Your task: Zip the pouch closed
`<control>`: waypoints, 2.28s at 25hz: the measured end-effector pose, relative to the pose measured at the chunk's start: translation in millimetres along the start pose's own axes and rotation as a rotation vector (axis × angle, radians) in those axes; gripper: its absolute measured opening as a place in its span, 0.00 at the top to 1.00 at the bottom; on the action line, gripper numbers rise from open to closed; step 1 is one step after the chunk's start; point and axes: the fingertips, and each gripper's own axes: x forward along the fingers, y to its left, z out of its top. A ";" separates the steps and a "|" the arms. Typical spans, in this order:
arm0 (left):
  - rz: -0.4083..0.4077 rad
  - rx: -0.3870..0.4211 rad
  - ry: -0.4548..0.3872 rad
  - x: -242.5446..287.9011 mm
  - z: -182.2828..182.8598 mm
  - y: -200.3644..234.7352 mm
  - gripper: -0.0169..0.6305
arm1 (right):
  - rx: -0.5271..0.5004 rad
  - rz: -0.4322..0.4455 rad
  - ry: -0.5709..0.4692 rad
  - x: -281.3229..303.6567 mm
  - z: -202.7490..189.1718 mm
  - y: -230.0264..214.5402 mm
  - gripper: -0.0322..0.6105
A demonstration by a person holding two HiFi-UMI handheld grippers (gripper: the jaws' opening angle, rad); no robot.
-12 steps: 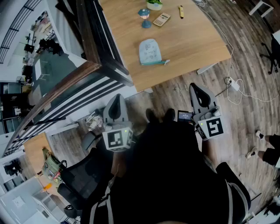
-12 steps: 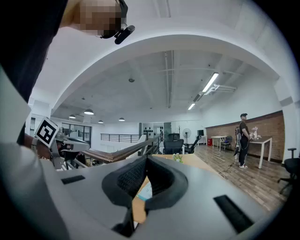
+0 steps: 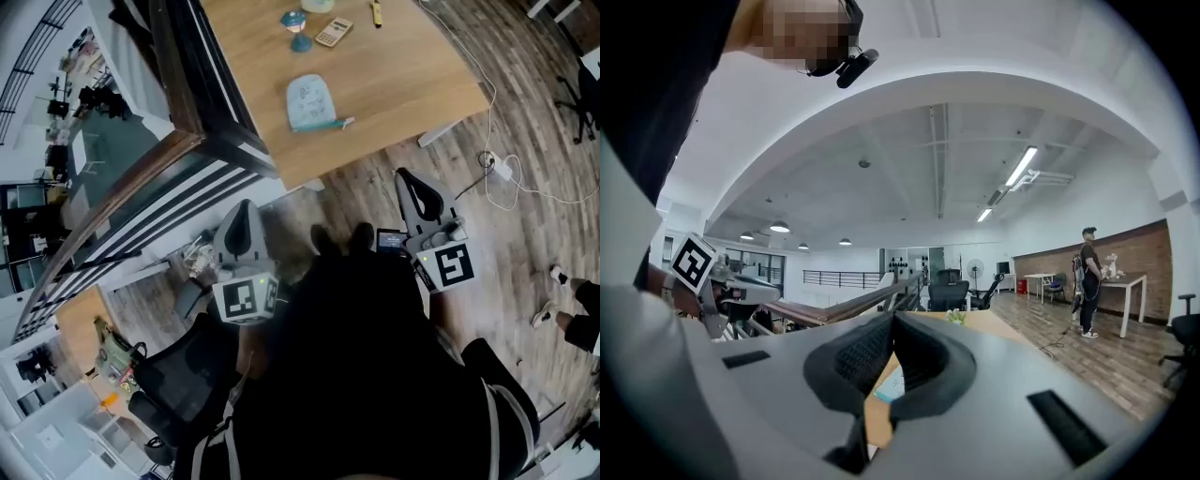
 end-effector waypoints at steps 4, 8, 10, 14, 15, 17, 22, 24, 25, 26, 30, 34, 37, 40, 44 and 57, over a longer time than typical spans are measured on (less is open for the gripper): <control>0.007 0.015 0.003 -0.1 4.5 -7.7 0.98 | 0.022 -0.006 -0.019 -7.5 -1.6 -7.3 0.93; 0.015 0.038 0.003 2.0 9.0 -21.1 0.98 | 0.041 -0.010 -0.017 -18.7 -7.3 -20.0 0.93; 0.016 0.048 0.003 3.2 12.4 -29.2 0.98 | 0.056 -0.015 -0.009 -25.4 -11.1 -28.2 0.93; 0.020 0.076 -0.001 8.8 16.5 -41.3 0.98 | 0.080 -0.016 0.034 -29.9 -25.1 -42.3 0.93; 0.018 0.082 0.000 10.0 16.8 -44.5 0.98 | 0.085 -0.015 0.044 -30.0 -27.7 -44.7 0.93; 0.010 0.085 0.010 12.4 16.0 -51.0 0.98 | 0.095 -0.018 0.062 -29.6 -31.1 -48.4 0.93; -0.008 0.081 0.022 22.7 14.8 -54.7 0.98 | 0.115 -0.007 0.125 -17.8 -45.7 -50.6 0.93; -0.013 0.056 0.026 28.5 15.1 -54.4 0.98 | 0.118 -0.009 0.153 -13.2 -51.4 -52.6 0.93; -0.017 0.047 0.025 32.0 14.3 -53.0 0.98 | 0.117 -0.015 0.158 -10.9 -52.3 -54.4 0.93; -0.021 0.041 0.023 35.9 12.8 -50.8 0.98 | 0.113 -0.021 0.160 -8.3 -52.9 -56.6 0.93; -0.052 0.029 0.031 55.3 -5.0 -36.3 0.98 | 0.087 -0.053 0.179 11.7 -56.5 -67.2 0.93; -0.096 0.026 0.058 77.6 -17.7 -20.8 0.98 | 0.072 -0.060 0.198 42.4 -56.7 -66.9 0.93; -0.107 0.018 0.052 92.9 -19.9 -5.1 0.98 | 0.071 -0.054 0.201 65.3 -54.7 -62.8 0.93; -0.121 0.007 0.067 109.9 -26.3 9.1 0.98 | 0.065 -0.051 0.224 88.6 -58.5 -60.1 0.93; -0.135 -0.013 0.089 129.0 -36.6 26.1 0.98 | 0.039 -0.039 0.250 119.2 -59.5 -57.0 0.93; -0.210 -0.037 0.121 203.9 -55.9 75.4 0.98 | 0.015 -0.080 0.332 197.1 -77.1 -59.4 0.93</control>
